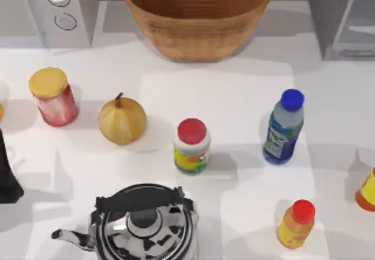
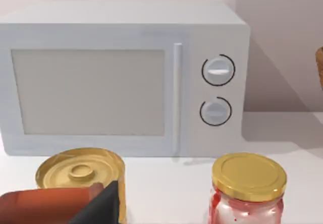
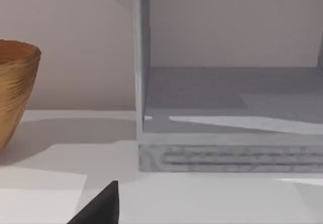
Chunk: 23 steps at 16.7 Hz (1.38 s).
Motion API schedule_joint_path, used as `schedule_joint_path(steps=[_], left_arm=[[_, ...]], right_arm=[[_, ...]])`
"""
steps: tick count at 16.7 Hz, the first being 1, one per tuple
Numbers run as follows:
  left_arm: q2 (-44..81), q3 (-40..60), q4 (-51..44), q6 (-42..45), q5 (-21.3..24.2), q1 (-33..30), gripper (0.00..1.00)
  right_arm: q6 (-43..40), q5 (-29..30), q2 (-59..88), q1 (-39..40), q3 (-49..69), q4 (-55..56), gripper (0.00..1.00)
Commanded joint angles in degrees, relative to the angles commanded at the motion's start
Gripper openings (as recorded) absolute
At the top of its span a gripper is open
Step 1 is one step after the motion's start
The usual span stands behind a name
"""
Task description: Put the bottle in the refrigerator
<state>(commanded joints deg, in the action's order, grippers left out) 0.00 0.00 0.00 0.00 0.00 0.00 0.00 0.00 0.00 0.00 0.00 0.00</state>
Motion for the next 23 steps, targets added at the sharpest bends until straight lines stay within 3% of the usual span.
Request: schedule_joint_path(steps=[4,8,14,23], left_arm=[[0.0,0.0,0.0,0.0,0.0,0.0,1.00],[0.0,0.0,0.0,0.0,0.0,0.0,1.00],[0.0,0.0,0.0,0.0,0.0,0.0,1.00],[0.0,0.0,0.0,0.0,0.0,0.0,1.00]], right_arm=[[-0.8,-1.2,1.8,0.6,0.5,1.2,1.00],[-4.1,-6.7,12.7,3.2,2.8,8.8,1.00],[-9.2,-17.3,42.9,6.4,8.1,28.7,1.00],[-11.2,-28.2,84.8,9.0,13.6,54.9,1.00]])
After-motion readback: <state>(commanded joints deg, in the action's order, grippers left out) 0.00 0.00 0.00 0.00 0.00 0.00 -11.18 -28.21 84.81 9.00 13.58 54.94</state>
